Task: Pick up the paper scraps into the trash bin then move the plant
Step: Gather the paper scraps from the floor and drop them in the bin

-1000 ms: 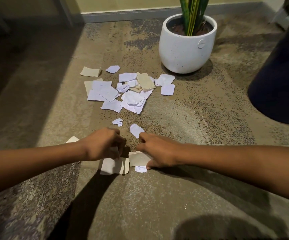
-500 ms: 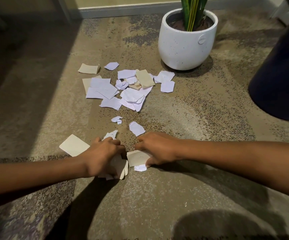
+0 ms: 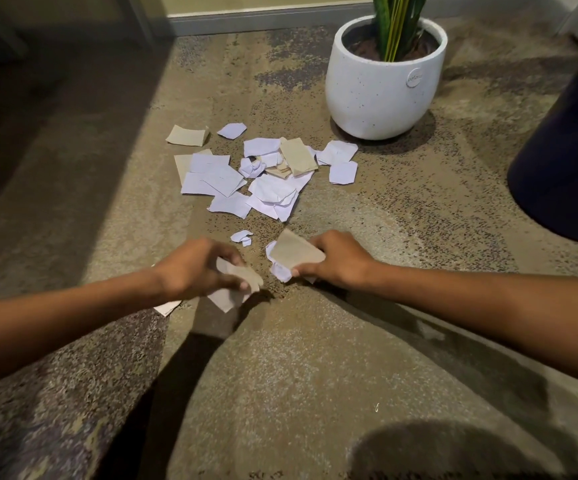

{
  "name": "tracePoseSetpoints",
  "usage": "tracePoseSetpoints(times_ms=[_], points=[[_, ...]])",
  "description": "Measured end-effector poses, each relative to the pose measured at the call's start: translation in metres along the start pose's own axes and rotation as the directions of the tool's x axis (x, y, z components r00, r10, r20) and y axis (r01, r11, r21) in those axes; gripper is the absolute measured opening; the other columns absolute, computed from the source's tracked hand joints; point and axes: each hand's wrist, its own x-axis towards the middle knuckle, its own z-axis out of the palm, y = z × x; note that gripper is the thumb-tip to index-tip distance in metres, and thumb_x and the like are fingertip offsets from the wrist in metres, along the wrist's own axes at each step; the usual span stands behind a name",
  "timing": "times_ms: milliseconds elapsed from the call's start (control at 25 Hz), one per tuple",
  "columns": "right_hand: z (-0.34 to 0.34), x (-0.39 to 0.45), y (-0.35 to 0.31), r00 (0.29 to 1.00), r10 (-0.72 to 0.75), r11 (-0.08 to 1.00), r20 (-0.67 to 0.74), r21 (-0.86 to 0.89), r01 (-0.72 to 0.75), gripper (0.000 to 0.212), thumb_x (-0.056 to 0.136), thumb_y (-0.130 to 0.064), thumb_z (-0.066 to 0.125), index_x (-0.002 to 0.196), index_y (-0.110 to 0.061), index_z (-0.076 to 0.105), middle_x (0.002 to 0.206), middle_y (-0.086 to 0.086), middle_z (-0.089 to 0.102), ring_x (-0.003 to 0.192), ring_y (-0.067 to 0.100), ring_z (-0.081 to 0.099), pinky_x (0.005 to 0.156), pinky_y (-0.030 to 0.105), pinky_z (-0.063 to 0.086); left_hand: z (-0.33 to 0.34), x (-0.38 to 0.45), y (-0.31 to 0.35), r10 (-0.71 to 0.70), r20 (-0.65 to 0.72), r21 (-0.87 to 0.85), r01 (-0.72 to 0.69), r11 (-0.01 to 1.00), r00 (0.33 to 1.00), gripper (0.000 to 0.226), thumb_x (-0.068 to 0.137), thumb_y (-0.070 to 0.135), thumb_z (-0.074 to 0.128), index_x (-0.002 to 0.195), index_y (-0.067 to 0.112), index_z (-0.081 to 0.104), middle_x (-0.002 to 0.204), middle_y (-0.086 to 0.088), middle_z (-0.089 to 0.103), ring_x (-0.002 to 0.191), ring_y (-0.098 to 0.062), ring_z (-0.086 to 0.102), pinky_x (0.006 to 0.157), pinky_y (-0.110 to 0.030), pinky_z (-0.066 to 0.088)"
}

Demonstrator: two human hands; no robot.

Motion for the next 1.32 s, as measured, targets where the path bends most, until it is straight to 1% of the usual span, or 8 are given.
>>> tracePoseSetpoints(times_ms=[160, 320, 400, 560, 760, 960, 1120, 1320], points=[[-0.013, 0.014, -0.001, 0.995, 0.042, 0.999, -0.091, 0.019, -0.04, 0.045, 0.075, -0.038, 0.078, 0.11, -0.011, 0.069, 0.093, 0.007, 0.066, 0.081, 0.02, 0.056, 0.054, 0.024, 0.036, -0.021, 0.009, -0.01, -0.243, -0.053, -0.38, 0.205, 0.902, 0.969, 0.024, 0.077, 0.017, 0.074, 0.096, 0.004, 0.068, 0.081, -0.016, 0.067, 0.062, -0.021, 0.057, 0.051, -0.022, 0.045], [-0.012, 0.021, -0.011, 1.0, -0.024, 0.999, -0.016, -0.036, 0.024, 0.02, 0.072, -0.027, 0.082, 0.08, -0.016, 0.066, 0.074, -0.007, 0.057, 0.077, 0.018, 0.053, 0.053, 0.021, 0.032, -0.018, 0.008, -0.016, -0.305, 0.048, -0.422, 0.296, 0.857, 0.951, 0.027, 0.074, 0.015, 0.076, 0.098, 0.003, 0.071, 0.097, -0.021, 0.071, 0.079, -0.026, 0.06, 0.073, -0.032, 0.045], [-0.008, 0.025, -0.017, 0.993, -0.104, 0.99, 0.052, -0.095, 0.108, 0.022, 0.072, -0.023, 0.08, 0.07, -0.02, 0.059, 0.088, 0.0, 0.065, 0.089, 0.021, 0.058, 0.064, 0.025, 0.037, -0.013, 0.007, -0.012, -0.294, 0.076, -0.37, 0.3, 0.879, 0.953, 0.024, 0.07, 0.018, 0.08, 0.09, 0.006, 0.073, 0.089, -0.014, 0.071, 0.079, -0.023, 0.059, 0.073, -0.031, 0.044], [-0.005, 0.037, -0.027, 0.952, -0.238, 0.902, 0.192, -0.321, 0.29, 0.018, 0.076, -0.024, 0.075, 0.09, -0.019, 0.064, 0.128, 0.004, 0.06, 0.119, 0.025, 0.051, 0.095, 0.038, 0.044, -0.003, 0.011, -0.001, -0.288, 0.081, -0.261, 0.299, 0.918, 0.954, 0.022, 0.068, 0.016, 0.082, 0.085, 0.011, 0.069, 0.068, -0.005, 0.06, 0.059, -0.015, 0.05, 0.05, -0.018, 0.039], [-0.001, 0.04, -0.028, 0.967, -0.229, 0.943, 0.111, -0.22, 0.249, 0.012, 0.077, -0.012, 0.072, 0.087, -0.011, 0.065, 0.086, 0.0, 0.06, 0.089, 0.021, 0.057, 0.068, 0.027, 0.038, -0.006, 0.015, 0.004, -0.267, 0.01, -0.239, 0.262, 0.935, 0.964, 0.022, 0.066, 0.012, 0.083, 0.084, 0.011, 0.07, 0.063, -0.002, 0.06, 0.056, -0.016, 0.047, 0.051, -0.021, 0.035], [-0.014, 0.031, -0.023, 0.997, -0.072, 0.993, -0.028, 0.09, 0.074, 0.019, 0.07, -0.011, 0.081, 0.085, -0.013, 0.069, 0.082, 0.001, 0.062, 0.078, 0.015, 0.057, 0.053, 0.017, 0.036, -0.016, 0.017, 0.005, -0.256, -0.054, -0.265, 0.233, 0.936, 0.965, 0.023, 0.068, 0.012, 0.082, 0.087, 0.011, 0.069, 0.081, -0.007, 0.062, 0.073, -0.021, 0.052, 0.057, -0.02, 0.039], [-0.036, 0.02, -0.019, 0.994, -0.022, 0.982, -0.111, 0.184, 0.042, 0.022, 0.073, -0.021, 0.081, 0.066, -0.017, 0.061, 0.071, -0.002, 0.059, 0.073, 0.015, 0.053, 0.051, 0.019, 0.034, -0.022, 0.021, 0.016, -0.226, -0.122, -0.276, 0.186, 0.943, 0.966, 0.029, 0.07, 0.01, 0.08, 0.096, 0.005, 0.068, 0.084, -0.006, 0.062, 0.067, -0.018, 0.052, 0.05, -0.016, 0.043], [-0.089, -0.002, -0.022, 0.957, -0.008, 0.96, -0.289, 0.267, 0.089, 0.02, 0.074, -0.027, 0.08, 0.082, -0.011, 0.07, 0.072, 0.002, 0.063, 0.069, 0.014, 0.055, 0.057, 0.025, 0.036, -0.039, 0.03, 0.064, -0.092, -0.328, -0.272, -0.001, 0.962, 0.94, 0.022, 0.065, 0.014, 0.084, 0.082, 0.014, 0.069, 0.074, 0.001, 0.06, 0.059, -0.01, 0.05, 0.05, -0.02, 0.041]])
